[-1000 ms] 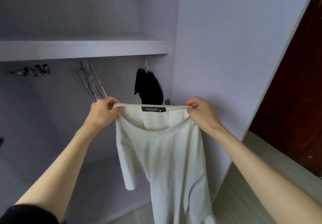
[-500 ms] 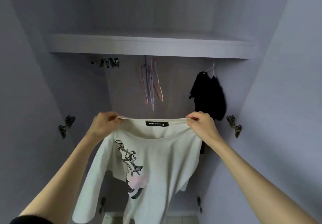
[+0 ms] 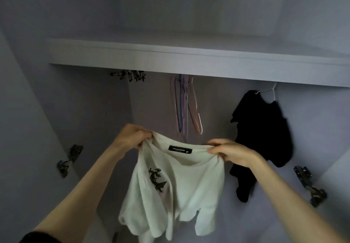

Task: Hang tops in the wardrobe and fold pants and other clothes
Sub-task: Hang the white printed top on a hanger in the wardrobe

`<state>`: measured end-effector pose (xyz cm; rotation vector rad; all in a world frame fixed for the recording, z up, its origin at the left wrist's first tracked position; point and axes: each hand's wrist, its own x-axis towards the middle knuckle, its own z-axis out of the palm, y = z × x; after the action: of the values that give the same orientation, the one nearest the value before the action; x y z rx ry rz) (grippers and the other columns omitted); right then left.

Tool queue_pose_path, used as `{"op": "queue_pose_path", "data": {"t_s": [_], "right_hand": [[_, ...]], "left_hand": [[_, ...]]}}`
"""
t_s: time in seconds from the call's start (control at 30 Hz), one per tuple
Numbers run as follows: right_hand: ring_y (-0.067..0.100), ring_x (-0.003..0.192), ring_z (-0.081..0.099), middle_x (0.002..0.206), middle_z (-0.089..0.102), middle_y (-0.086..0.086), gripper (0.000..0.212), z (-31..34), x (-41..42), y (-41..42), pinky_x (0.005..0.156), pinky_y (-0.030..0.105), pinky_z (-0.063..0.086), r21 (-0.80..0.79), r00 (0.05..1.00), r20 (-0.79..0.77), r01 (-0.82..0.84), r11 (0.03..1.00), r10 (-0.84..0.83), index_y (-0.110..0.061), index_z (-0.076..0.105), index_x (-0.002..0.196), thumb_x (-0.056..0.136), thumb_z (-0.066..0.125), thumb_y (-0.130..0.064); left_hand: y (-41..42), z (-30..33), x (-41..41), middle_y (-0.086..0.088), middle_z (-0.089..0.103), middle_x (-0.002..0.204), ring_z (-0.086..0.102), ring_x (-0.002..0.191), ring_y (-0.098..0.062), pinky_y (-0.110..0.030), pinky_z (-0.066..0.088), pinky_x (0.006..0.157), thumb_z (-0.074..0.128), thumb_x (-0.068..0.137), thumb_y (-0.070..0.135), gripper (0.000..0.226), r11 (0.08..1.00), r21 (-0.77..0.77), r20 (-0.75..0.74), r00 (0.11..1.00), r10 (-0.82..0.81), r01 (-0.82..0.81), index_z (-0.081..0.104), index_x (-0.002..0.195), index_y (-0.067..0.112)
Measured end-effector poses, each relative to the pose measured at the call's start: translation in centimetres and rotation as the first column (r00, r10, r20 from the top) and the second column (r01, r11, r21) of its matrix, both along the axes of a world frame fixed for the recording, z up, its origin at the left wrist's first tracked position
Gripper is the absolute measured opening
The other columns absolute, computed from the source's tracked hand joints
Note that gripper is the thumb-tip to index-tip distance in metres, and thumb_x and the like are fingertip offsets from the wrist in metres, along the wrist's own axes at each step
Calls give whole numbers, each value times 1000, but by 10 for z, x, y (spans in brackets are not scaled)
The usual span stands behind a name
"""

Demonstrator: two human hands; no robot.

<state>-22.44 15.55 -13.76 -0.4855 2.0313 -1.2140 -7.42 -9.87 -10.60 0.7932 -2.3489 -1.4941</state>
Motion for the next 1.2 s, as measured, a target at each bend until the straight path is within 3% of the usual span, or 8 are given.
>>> {"op": "queue_pose_path", "data": {"t_s": [0.2, 0.37, 0.47, 0.57, 0.83, 0.97, 1.07, 1.2], "right_hand": [[14, 68, 55, 80, 59, 2, 16, 10, -59, -24, 65, 25, 46, -169, 950, -32, 302, 938, -312, -10, 58, 97, 97, 49, -23], [20, 89, 55, 106, 56, 8, 22, 20, -83, -70, 77, 32, 47, -309, 950, 103, 313, 898, -295, -11, 47, 121, 101, 40, -18], [16, 72, 56, 92, 60, 5, 11, 24, -90, -89, 60, 25, 48, -349, 925, 256, 360, 865, -281, -11, 53, 95, 100, 42, -12], [16, 66, 55, 77, 58, 4, 16, 22, -98, -95, 60, 26, 48, -340, 914, 318, 358, 870, -252, -12, 56, 83, 96, 48, -7], [12, 54, 41, 65, 47, 3, 11, 28, -111, -107, 48, 20, 42, -381, 925, -120, 292, 877, -360, -7, 61, 92, 95, 51, -7], [22, 74, 51, 79, 55, 8, 14, 30, -115, -97, 76, 38, 47, -300, 803, -499, 193, 934, -326, -2, 62, 95, 95, 52, -12], [20, 72, 50, 74, 54, 4, 14, 28, -114, -88, 71, 33, 44, -375, 762, -531, 180, 909, -370, -1, 61, 95, 94, 52, -10], [11, 55, 47, 72, 53, 0, 12, 15, -107, -81, 43, 16, 39, -525, 839, -272, 282, 803, -472, -10, 53, 98, 98, 42, -8]], "left_hand": [[-3, -1, -26, -4, 65, 65, 62, 57, -8, -17, 50, 48, 64, 75, 6, 10, 995, 35, -36, 995, 94, -92, 71, 76, -1], [6, -4, -39, -1, 63, 58, 60, 58, -12, -24, 52, 55, 64, 75, 6, 14, 996, -11, -5, 996, 84, -84, 70, 62, 8], [7, -7, -39, -1, 62, 55, 59, 58, -14, -31, 53, 61, 65, 74, 7, 19, 994, -42, 21, 995, 98, -97, 70, 56, 10], [3, -10, -32, -7, 62, 57, 58, 56, -16, -35, 53, 63, 65, 74, 9, 23, 991, -100, 67, 994, 92, -85, 67, 51, 11], [-5, 1, -29, -14, 60, 62, 55, 59, -21, -43, 52, 64, 62, 62, 23, 32, 986, -124, 66, 990, 123, -115, 64, 67, -9], [-5, -2, -31, -12, 56, 60, 52, 58, -20, -34, 45, 61, 63, 61, 23, 34, 983, -117, 45, 988, 145, -139, 62, 67, -10], [-7, -8, -33, -14, 57, 62, 52, 60, -21, -33, 44, 61, 64, 72, 9, 20, 982, -109, 39, 986, 160, -155, 64, 71, -11], [-7, -14, -35, -19, 60, 65, 55, 62, -21, -33, 46, 62, 64, 73, 9, 16, 986, -103, 53, 990, 134, -128, 66, 69, -7]]}}
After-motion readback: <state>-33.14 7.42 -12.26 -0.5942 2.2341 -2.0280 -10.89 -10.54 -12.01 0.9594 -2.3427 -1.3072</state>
